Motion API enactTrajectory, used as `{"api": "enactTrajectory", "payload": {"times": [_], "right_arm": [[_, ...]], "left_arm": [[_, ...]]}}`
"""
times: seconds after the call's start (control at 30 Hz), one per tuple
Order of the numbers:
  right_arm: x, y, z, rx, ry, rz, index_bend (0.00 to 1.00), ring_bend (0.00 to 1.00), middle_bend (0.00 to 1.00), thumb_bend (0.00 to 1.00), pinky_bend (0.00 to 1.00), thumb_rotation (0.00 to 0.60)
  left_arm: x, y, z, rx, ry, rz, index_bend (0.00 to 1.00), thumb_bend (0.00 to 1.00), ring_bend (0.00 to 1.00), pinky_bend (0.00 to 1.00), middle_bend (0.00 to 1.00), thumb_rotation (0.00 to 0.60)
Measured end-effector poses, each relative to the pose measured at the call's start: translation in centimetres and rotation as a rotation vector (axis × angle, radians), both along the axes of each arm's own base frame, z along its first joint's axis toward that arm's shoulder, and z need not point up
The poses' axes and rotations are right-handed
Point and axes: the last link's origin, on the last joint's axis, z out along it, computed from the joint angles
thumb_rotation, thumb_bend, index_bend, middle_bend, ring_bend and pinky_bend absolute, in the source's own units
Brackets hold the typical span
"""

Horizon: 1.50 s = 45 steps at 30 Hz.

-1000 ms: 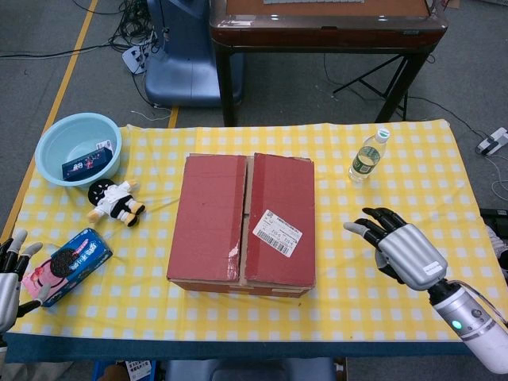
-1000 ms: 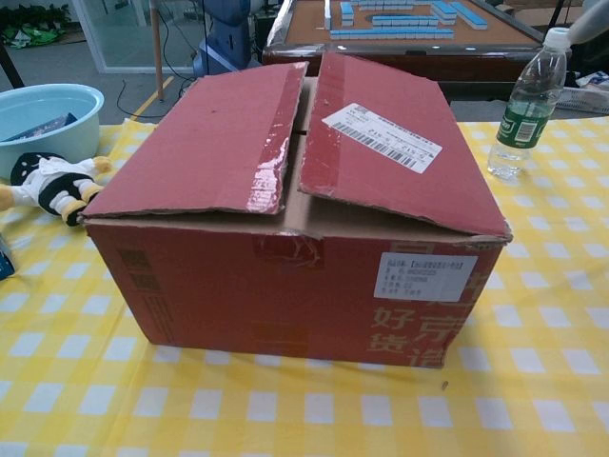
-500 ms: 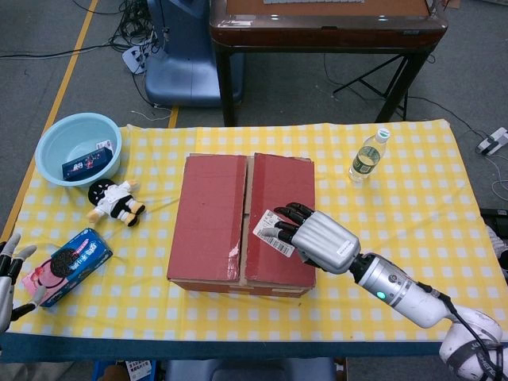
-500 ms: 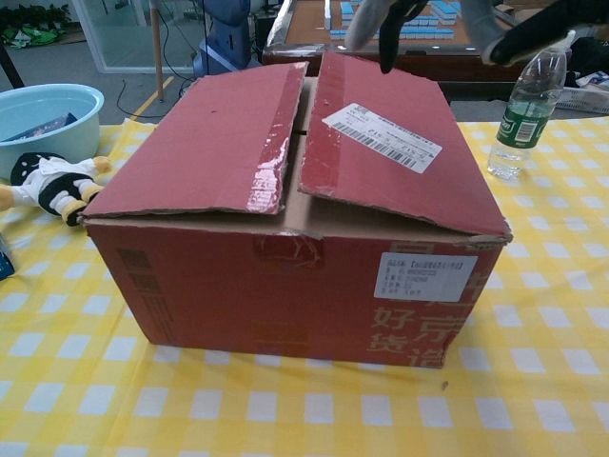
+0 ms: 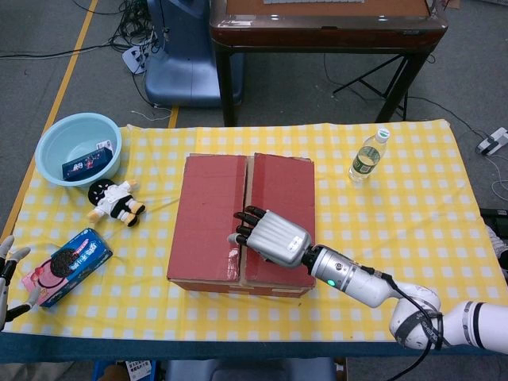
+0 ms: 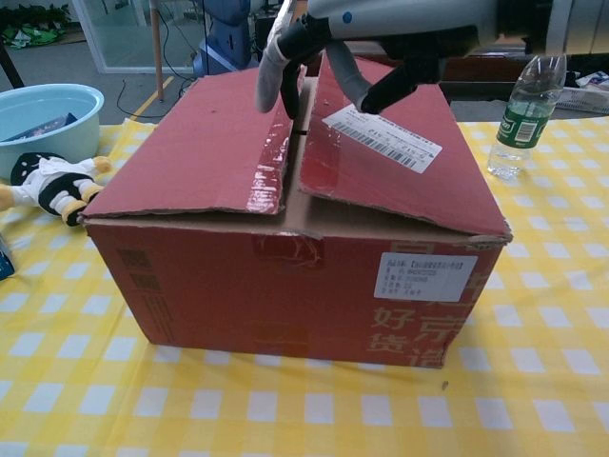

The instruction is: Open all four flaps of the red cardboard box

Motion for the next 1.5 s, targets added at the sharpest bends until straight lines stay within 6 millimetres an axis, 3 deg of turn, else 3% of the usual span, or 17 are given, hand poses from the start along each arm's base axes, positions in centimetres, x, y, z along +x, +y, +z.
{"api": "enactTrajectory", "payload": {"times": [0.53,0.93,1.5], "right_arm": [[0.6,-1.4,-1.8,0.010,0.012,0.005,0.32,0.11,0.33,1.00,0.14,0.600],[0.0,-1.9,-2.0,0.003,0.040,-0.011,0.40,0.12,0.41,1.00,0.14,0.600],[-0.5,-2.4,0.2,-0.067,0.010,-0.035,0.42,0.17,0.50,1.00,0.14,0.600]], "left_arm": [[0.0,-0.1,-0.1,-0.001,0.001,0.006,0.28,0.30,0.05,0.00,0.05,0.600],[0.0,0.0,-0.4,-0.010,0.001,0.011,0.30,0.30,0.05,0.00,0.05,0.600],[0.0,0.2,-0.5,-0.002,0.028,0.022,0.30,0.30,0.04,0.00,0.05,0.600]]}}
